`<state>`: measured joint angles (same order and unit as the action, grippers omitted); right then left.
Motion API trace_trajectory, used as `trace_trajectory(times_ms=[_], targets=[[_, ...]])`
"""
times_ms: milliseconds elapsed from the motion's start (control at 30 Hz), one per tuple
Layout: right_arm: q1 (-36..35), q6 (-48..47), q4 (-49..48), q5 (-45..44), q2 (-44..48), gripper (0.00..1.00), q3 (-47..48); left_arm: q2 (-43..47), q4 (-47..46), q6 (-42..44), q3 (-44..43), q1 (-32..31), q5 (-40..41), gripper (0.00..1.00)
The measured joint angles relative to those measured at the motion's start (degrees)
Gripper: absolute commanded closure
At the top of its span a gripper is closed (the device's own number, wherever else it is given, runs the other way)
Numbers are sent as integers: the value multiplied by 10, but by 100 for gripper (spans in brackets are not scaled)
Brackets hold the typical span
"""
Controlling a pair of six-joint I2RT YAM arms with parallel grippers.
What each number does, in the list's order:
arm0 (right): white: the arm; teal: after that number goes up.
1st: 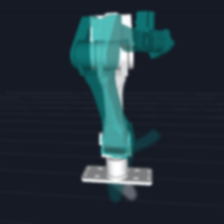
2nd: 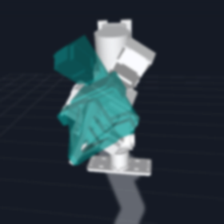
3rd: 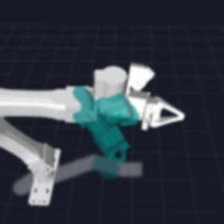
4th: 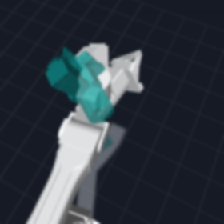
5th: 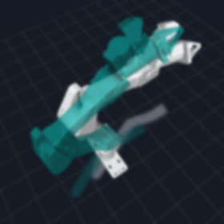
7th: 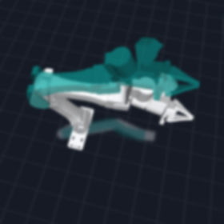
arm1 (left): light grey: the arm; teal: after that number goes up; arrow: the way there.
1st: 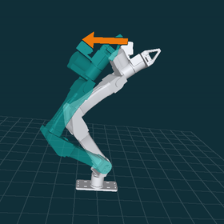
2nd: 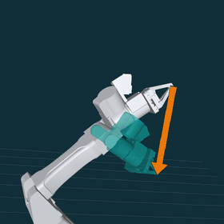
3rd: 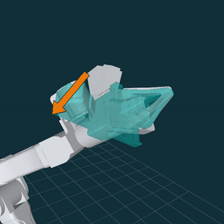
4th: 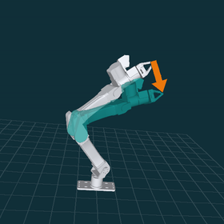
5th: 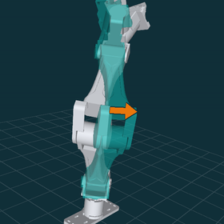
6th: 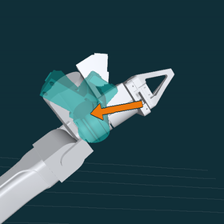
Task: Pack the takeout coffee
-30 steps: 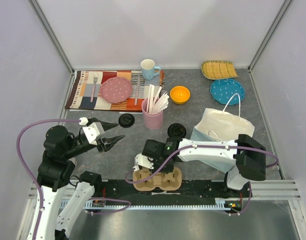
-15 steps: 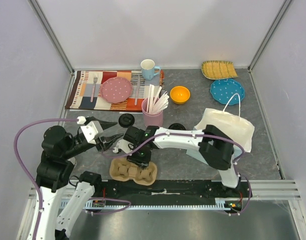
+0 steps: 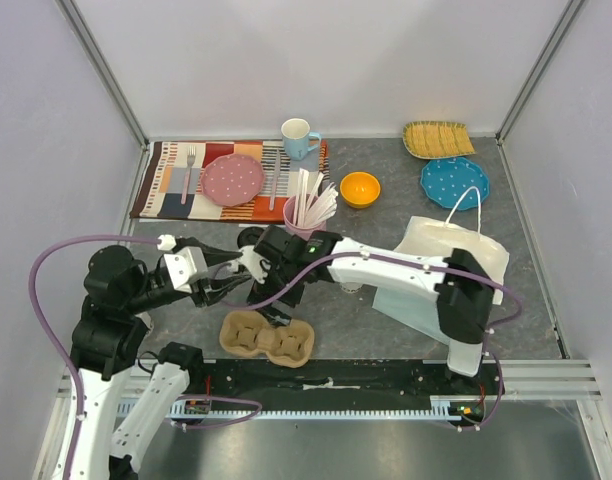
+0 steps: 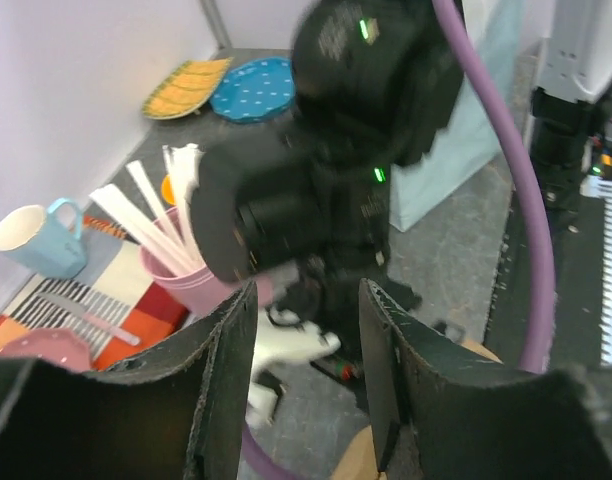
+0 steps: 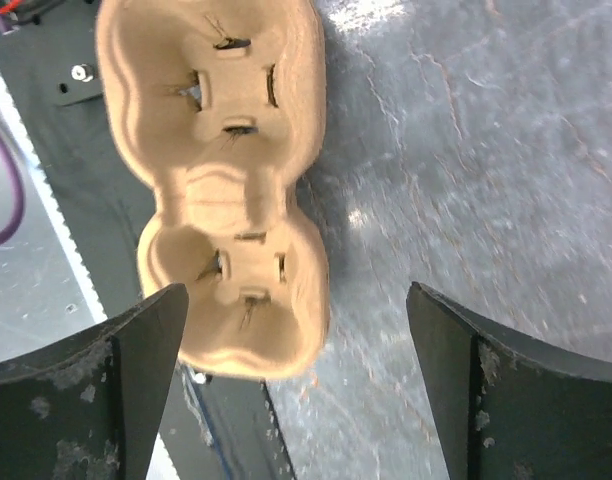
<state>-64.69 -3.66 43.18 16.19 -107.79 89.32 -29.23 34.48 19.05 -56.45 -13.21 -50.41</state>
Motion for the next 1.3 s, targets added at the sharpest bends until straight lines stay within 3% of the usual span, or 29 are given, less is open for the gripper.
trace_trajectory(times_ms=[200,367,467,567,667,800,1033,1300], targets=[[37,17,42,4,91,2,-14,-30,63,81,-20,0,-64,56],[89,41,97,7,135,2,-59,-115,170,260,-53,-35,-64,56],[115,68,117,11,162,3,-80,-167,244,330,-46,-119,-9,58],[145,86,111,11,207,3,-83,-242,323,351,-35,-249,60,59],[167,101,100,7,248,4,-89,-304,345,361,-20,-341,97,53],[186,114,96,1,269,4,-114,-297,343,368,25,-399,115,46],[203,118,96,-15,270,4,-136,-302,242,320,97,-526,157,47],[203,118,93,-16,274,4,-150,-321,111,266,178,-543,236,51]])
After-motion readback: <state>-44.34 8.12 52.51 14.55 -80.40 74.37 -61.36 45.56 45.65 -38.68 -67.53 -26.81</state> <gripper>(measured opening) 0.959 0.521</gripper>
